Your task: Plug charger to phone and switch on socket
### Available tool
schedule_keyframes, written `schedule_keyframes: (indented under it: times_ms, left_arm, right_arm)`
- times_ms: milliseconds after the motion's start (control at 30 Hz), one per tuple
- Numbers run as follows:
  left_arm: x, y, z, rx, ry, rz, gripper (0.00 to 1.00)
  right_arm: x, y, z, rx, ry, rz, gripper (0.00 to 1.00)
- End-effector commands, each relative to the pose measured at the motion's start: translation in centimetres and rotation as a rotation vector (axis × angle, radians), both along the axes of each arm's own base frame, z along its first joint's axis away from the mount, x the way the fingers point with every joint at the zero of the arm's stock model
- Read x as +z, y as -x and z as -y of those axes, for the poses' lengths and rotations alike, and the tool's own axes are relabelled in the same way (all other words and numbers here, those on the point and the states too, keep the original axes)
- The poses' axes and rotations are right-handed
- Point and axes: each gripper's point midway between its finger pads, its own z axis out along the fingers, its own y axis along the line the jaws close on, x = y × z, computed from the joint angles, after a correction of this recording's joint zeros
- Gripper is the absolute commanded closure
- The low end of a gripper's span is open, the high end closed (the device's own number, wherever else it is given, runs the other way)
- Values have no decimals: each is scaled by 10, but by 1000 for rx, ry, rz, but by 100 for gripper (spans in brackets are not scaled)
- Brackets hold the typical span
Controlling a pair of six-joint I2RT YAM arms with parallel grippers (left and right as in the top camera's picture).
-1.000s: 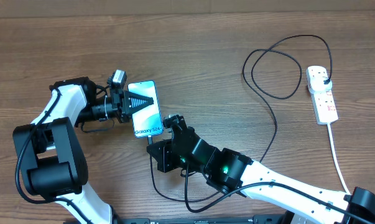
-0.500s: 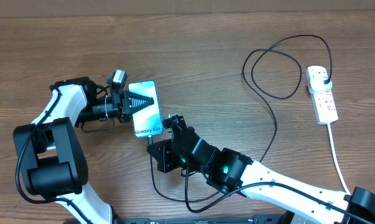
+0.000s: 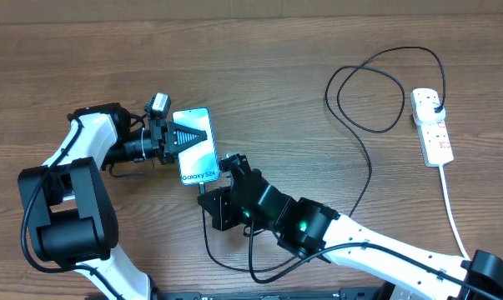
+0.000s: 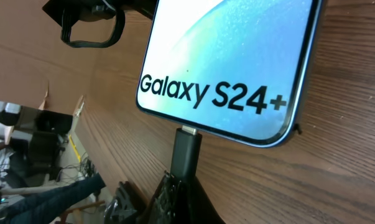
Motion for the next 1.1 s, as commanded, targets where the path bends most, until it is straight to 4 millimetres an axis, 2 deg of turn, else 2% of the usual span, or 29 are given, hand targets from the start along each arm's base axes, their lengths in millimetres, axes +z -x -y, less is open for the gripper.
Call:
schedule_keyframes:
  times_ms: [0, 267, 533, 967, 1000, 1033, 1067]
  left_arm:
    - [-4, 8, 9, -52, -52, 57, 96]
    - [-4, 10, 10, -57, -54, 54, 96]
    - [-5, 16, 25, -105, -56, 54, 96]
    - [-7, 18, 25, -112, -70, 51, 96]
    - [-7, 17, 25, -112, -70, 52, 96]
    - [-7, 17, 25, -110, -69, 52, 96]
    - [-7, 17, 24, -109, -70, 53, 96]
  right_arm:
    - [16, -28, 10, -67, -36, 44, 96]
    - [14, -32, 15, -70, -36, 27, 96]
    - [14, -35, 16, -78, -29, 42, 96]
    - [14, -36, 17, -81, -25, 49, 96]
    - [14, -36, 17, -81, -23, 48, 89]
    - [13, -36, 17, -80, -22, 47, 72]
    - [12, -35, 17, -80, -19, 44, 51]
